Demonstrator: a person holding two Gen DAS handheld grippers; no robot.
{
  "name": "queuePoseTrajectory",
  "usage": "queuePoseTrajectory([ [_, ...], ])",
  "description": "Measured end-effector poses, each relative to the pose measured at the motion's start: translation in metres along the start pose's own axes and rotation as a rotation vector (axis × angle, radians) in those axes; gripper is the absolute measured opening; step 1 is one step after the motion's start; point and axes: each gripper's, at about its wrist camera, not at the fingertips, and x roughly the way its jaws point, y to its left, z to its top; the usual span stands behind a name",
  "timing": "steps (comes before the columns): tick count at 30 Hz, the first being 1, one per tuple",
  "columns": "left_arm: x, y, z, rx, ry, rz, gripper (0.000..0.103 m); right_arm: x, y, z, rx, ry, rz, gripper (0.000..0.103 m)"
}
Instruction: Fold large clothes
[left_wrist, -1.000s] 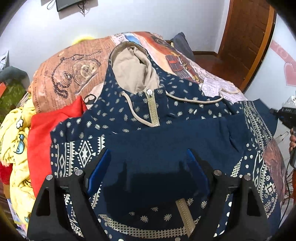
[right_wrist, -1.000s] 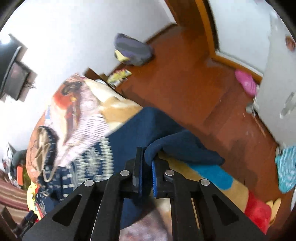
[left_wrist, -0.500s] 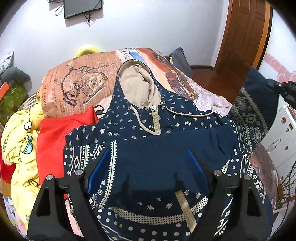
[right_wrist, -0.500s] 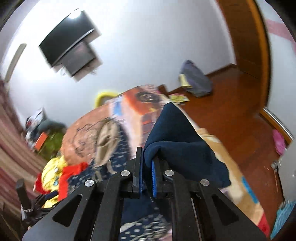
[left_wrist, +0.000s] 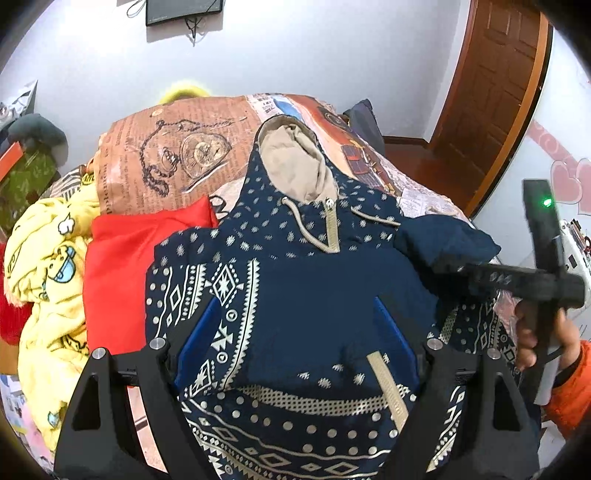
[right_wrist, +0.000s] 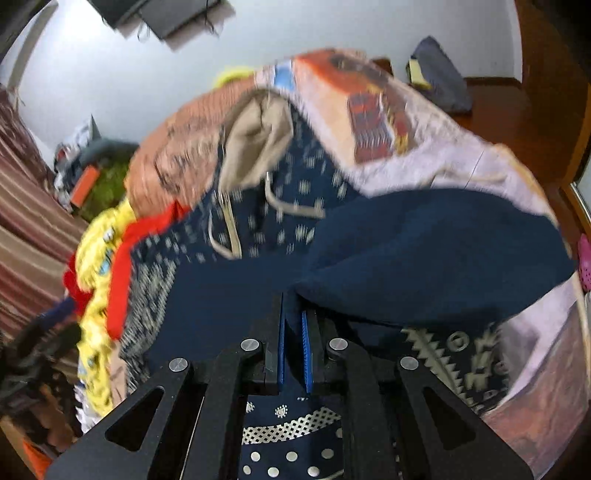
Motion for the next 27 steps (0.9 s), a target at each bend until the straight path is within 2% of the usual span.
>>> queuePoseTrajectory([
  [2, 0.002, 0.001, -0.003, 0.001, 0.012, 0.002, 0.083, 0.004, 0.002, -0.006, -0.001, 0.026, -0.005, 0.011],
  [6, 0.005, -0.001, -0.007, 0.018, 0.034, 0.005, 0.083, 0.005, -0.003, -0.011, 0.025, 0.083, 0.014, 0.012],
  [8, 0.006, -0.005, -0.007, 0.028, 0.039, 0.005, 0.083, 0.006, -0.007, -0.011, 0.042, 0.122, 0.044, 0.037],
  [10, 0.007, -0.012, -0.004, 0.041, 0.042, 0.001, 0.083, -0.001, -0.009, -0.012, 0.044, 0.144, 0.074, 0.057],
  [17, 0.014, -0.057, 0.016, 0.133, 0.032, -0.013, 0.083, -0.059, -0.033, -0.01, 0.001, 0.052, 0.052, 0.059],
  [22, 0.024, -0.11, 0.034, 0.239, 0.022, -0.043, 0.083, -0.115, -0.067, -0.008, -0.013, -0.09, -0.083, 0.066],
  [24, 0.031, -0.138, 0.042, 0.301, 0.016, -0.048, 0.083, -0.14, -0.085, -0.009, -0.007, -0.155, -0.164, 0.067],
  [27, 0.044, -0.176, 0.049, 0.379, 0.012, -0.06, 0.083, -0.163, -0.107, -0.012, 0.011, -0.215, -0.251, 0.069],
])
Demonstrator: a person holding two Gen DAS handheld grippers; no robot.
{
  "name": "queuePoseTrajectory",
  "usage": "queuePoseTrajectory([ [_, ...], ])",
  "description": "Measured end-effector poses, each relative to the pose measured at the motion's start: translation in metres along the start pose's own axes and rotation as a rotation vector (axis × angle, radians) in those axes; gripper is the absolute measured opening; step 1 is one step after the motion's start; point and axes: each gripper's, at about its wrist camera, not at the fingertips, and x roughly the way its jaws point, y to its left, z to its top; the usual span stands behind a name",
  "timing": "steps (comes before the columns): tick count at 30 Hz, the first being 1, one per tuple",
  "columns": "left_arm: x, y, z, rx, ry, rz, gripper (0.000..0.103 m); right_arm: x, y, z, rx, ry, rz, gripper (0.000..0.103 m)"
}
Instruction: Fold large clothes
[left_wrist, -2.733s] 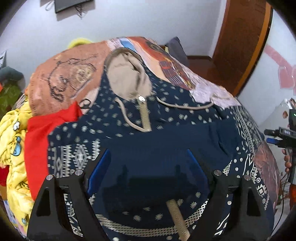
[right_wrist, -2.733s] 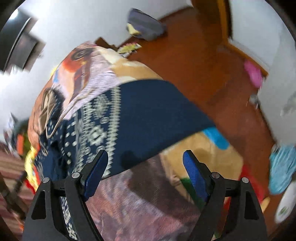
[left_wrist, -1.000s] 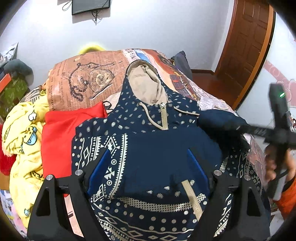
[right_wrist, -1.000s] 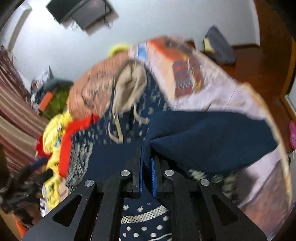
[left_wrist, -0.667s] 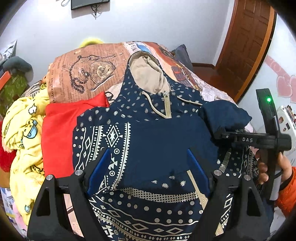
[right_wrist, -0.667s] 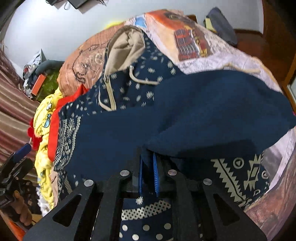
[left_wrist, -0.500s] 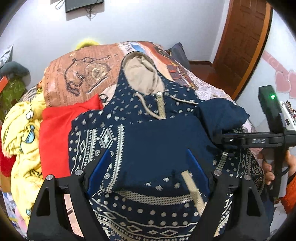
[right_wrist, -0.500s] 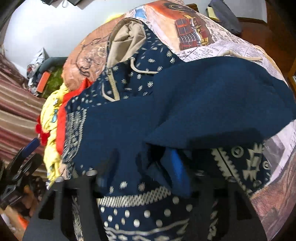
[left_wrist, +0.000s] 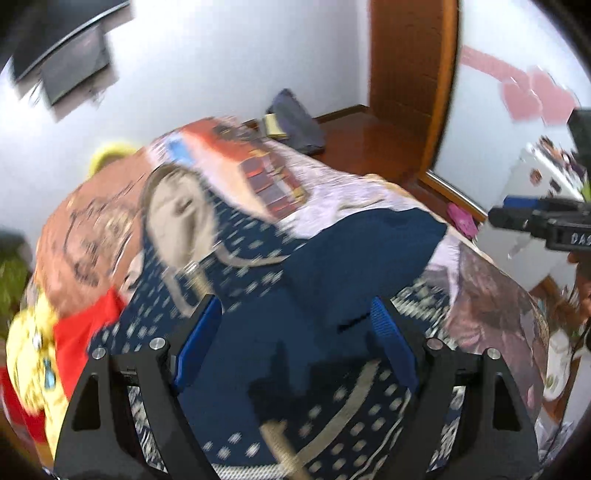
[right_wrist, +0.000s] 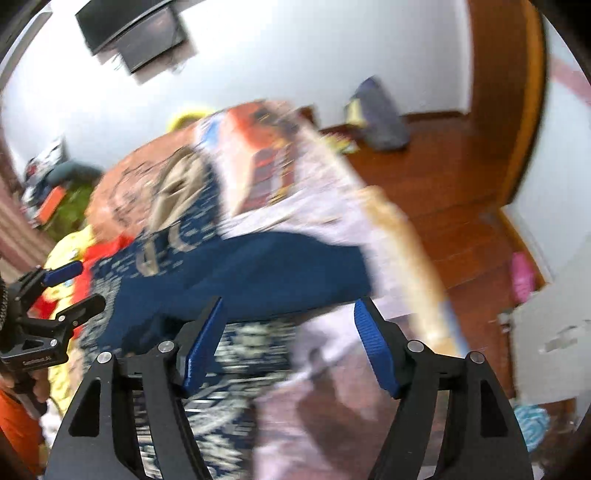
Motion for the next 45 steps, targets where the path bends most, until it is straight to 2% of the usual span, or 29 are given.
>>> queuePoseTrajectory([
  [4, 0.03, -0.042, 0.023, 0.097, 0.026, -0.035, 0.083, -0.005, -0.028, -0.003, 0.044, -0.02, -0.063, 0.072],
  [7, 0.064, -0.072, 0.034, 0.15, 0.078, -0.068, 0.083, 0.0, -0.043, -0.009, 0.072, -0.008, -0.09, 0.072],
  [11, 0.1, -0.101, 0.04, 0.197, 0.141, -0.103, 0.082, 0.011, -0.054, -0.018, 0.105, 0.022, -0.089, 0.072],
  [13, 0.118, -0.114, 0.041, 0.215, 0.174, -0.123, 0.076, 0.015, -0.059, -0.023, 0.116, 0.038, -0.088, 0.072],
  [15, 0.133, -0.124, 0.041, 0.227, 0.211, -0.135, 0.065, 0.019, -0.061, -0.026, 0.118, 0.05, -0.088, 0.072],
  [16, 0.142, -0.129, 0.041, 0.233, 0.226, -0.137, 0.064, 0.019, -0.064, -0.028, 0.118, 0.052, -0.087, 0.072],
  [19, 0.153, -0.139, 0.042, 0.261, 0.221, -0.121, 0.052, 0.024, -0.067, -0.033, 0.124, 0.066, -0.074, 0.072],
  [22, 0.153, -0.141, 0.045, 0.259, 0.175, -0.096, 0.022, 0.026, -0.069, -0.037, 0.125, 0.078, -0.068, 0.072],
  [23, 0.148, -0.139, 0.046, 0.253, 0.149, -0.079, 0.01, 0.027, -0.068, -0.037, 0.123, 0.082, -0.069, 0.072],
  [26, 0.126, -0.124, 0.05, 0.211, 0.051, -0.082, 0.006, 0.029, -0.063, -0.039, 0.112, 0.086, -0.067, 0.072],
  [29, 0.097, -0.097, 0.056, 0.139, -0.013, -0.086, 0.005, 0.033, -0.057, -0.039, 0.099, 0.092, -0.06, 0.072],
  [33, 0.055, -0.052, 0.066, 0.045, -0.09, -0.084, 0.004, 0.036, -0.045, -0.037, 0.092, 0.093, -0.036, 0.072],
  [36, 0.021, -0.013, 0.064, -0.017, -0.151, -0.053, 0.004, 0.037, -0.033, -0.033, 0.074, 0.085, -0.008, 0.072],
  [40, -0.019, 0.038, 0.05, -0.086, -0.194, 0.019, 0.004, 0.04, -0.012, -0.026, 0.046, 0.077, 0.015, 0.072],
  [45, -0.047, 0.092, 0.019, -0.17, -0.188, 0.082, 0.004, 0.058, 0.019, -0.017, 0.02, 0.097, 0.069, 0.072],
])
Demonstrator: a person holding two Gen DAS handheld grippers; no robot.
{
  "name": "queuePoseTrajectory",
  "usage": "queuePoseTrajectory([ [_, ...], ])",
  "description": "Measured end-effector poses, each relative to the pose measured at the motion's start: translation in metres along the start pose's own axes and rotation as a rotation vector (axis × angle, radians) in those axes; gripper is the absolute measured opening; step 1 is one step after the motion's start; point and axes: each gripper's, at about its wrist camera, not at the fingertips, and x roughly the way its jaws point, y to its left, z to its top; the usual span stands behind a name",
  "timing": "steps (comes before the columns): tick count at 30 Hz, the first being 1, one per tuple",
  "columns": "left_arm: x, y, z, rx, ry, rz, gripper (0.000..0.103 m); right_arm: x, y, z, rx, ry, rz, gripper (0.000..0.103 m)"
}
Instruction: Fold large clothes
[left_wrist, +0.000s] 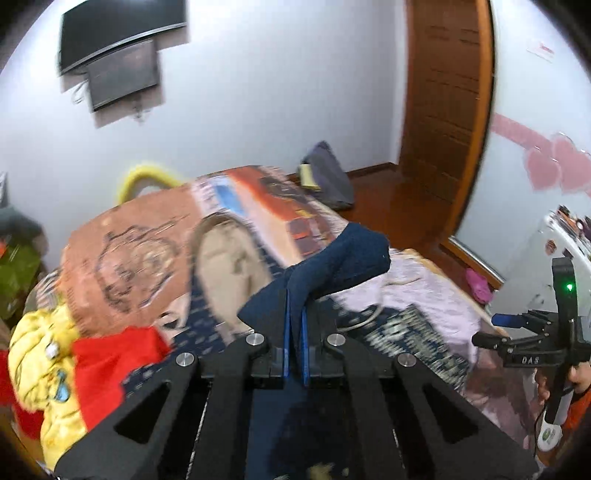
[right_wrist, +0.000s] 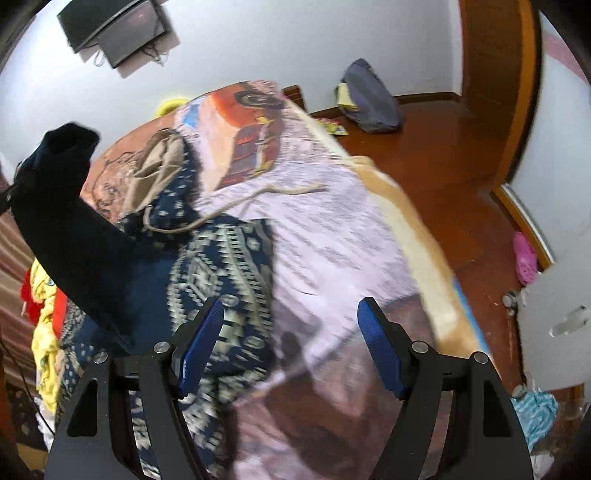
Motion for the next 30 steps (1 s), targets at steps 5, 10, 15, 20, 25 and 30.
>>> queuePoseTrajectory([
  [5, -0.007, 0.04, -0.028, -0.059, 0.061, 0.048, 0.004, 0.042, 0.025, -0.001, -0.032, 0.091, 0.012, 0.072],
  [10, -0.011, 0.078, -0.061, -0.131, 0.101, 0.084, 0.002, 0.065, 0.039, -0.012, -0.07, 0.142, -0.026, 0.072],
  [15, 0.004, 0.11, -0.102, -0.201, 0.222, 0.062, 0.002, 0.065, 0.046, -0.014, -0.107, 0.14, -0.049, 0.074],
  [20, 0.029, 0.122, -0.13, -0.302, 0.357, -0.033, 0.04, 0.064, 0.045, -0.014, -0.104, 0.144, -0.052, 0.074],
  [25, 0.051, 0.14, -0.15, -0.458, 0.373, -0.111, 0.06, 0.066, 0.046, -0.014, -0.098, 0.144, -0.05, 0.074],
  [30, 0.089, 0.16, -0.162, -0.653, 0.406, -0.202, 0.06, 0.064, 0.044, -0.015, -0.102, 0.14, -0.048, 0.075],
])
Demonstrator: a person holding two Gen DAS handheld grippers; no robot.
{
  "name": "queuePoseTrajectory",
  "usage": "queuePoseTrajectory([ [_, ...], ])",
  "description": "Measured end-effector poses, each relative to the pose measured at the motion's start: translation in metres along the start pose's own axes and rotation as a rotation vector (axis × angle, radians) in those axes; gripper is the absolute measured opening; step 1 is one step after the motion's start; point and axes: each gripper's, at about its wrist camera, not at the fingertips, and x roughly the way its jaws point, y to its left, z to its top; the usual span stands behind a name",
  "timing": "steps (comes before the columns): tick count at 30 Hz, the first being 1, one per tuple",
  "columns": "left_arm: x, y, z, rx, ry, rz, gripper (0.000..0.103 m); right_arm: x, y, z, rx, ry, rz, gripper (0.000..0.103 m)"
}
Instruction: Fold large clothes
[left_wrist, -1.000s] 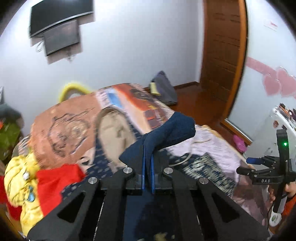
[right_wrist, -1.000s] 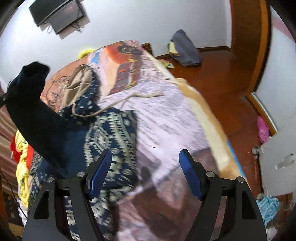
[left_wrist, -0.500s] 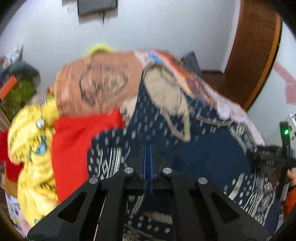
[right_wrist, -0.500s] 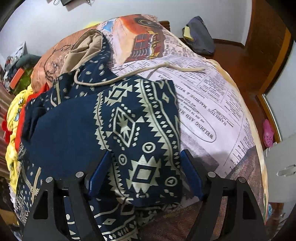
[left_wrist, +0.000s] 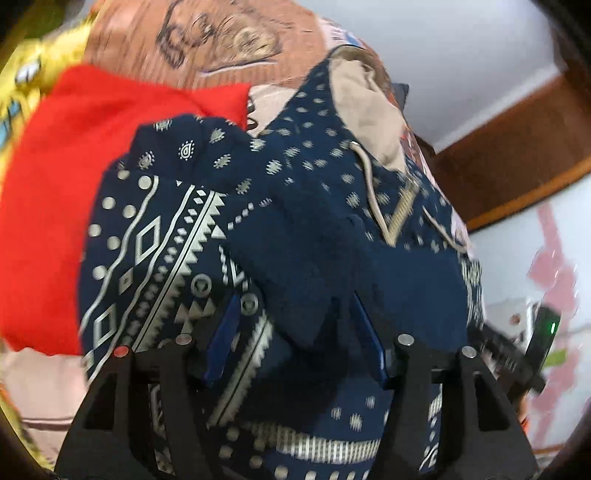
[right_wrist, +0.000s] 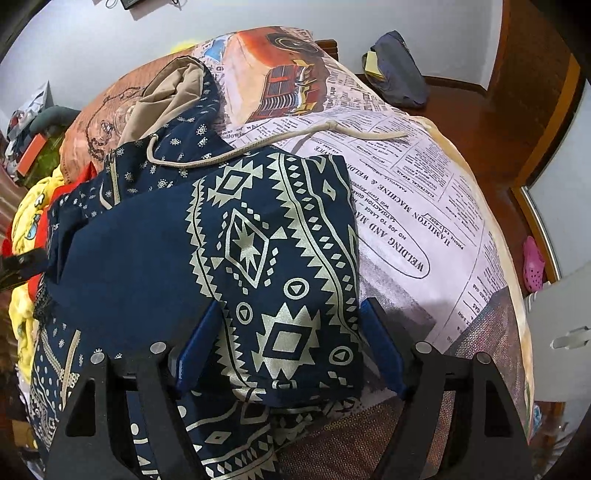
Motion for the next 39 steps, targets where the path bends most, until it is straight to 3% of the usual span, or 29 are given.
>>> queuePoseTrajectory([
  [5, 0.017, -0.002, 0.015, -0.009, -0.041, 0.019, 0.058, 0.001, 0.0, -0.001, -0.003, -0.004, 0.005, 0.077],
  [7, 0.02, -0.01, 0.017, 0.032, -0.06, 0.074, 0.045, 0.002, 0.001, -0.001, -0.008, -0.002, 0.001, 0.077],
  [8, 0.022, -0.016, 0.018, 0.063, -0.066, 0.11, 0.028, 0.001, 0.001, 0.0, -0.01, 0.0, -0.001, 0.077],
  [9, 0.022, -0.017, 0.019, 0.083, -0.068, 0.132, 0.017, 0.001, 0.001, 0.0, -0.011, 0.003, -0.002, 0.077],
  [12, 0.011, -0.031, 0.017, 0.141, -0.114, 0.183, 0.005, -0.002, 0.001, 0.003, -0.009, 0.004, -0.013, 0.077],
  [19, -0.084, -0.061, 0.006, 0.248, -0.339, 0.193, 0.005, -0.022, 0.006, 0.015, -0.027, -0.06, -0.022, 0.077],
  [23, -0.12, -0.06, 0.001, 0.27, -0.385, 0.198, 0.005, -0.019, 0.012, 0.02, -0.039, -0.063, -0.021, 0.077],
  [25, -0.125, -0.055, -0.004, 0.286, -0.389, 0.252, 0.005, -0.011, 0.018, 0.018, -0.055, -0.043, -0.018, 0.077],
  [28, -0.12, -0.037, -0.013, 0.28, -0.364, 0.316, 0.005, 0.0, 0.025, 0.014, -0.081, -0.007, -0.025, 0.077],
  [35, -0.068, 0.023, -0.028, 0.193, -0.19, 0.396, 0.007, 0.01, 0.031, 0.008, -0.114, 0.024, -0.027, 0.077],
  [39, -0.046, 0.055, -0.041, 0.126, -0.095, 0.391, 0.022, 0.011, 0.026, 0.008, -0.101, 0.035, -0.014, 0.078],
])
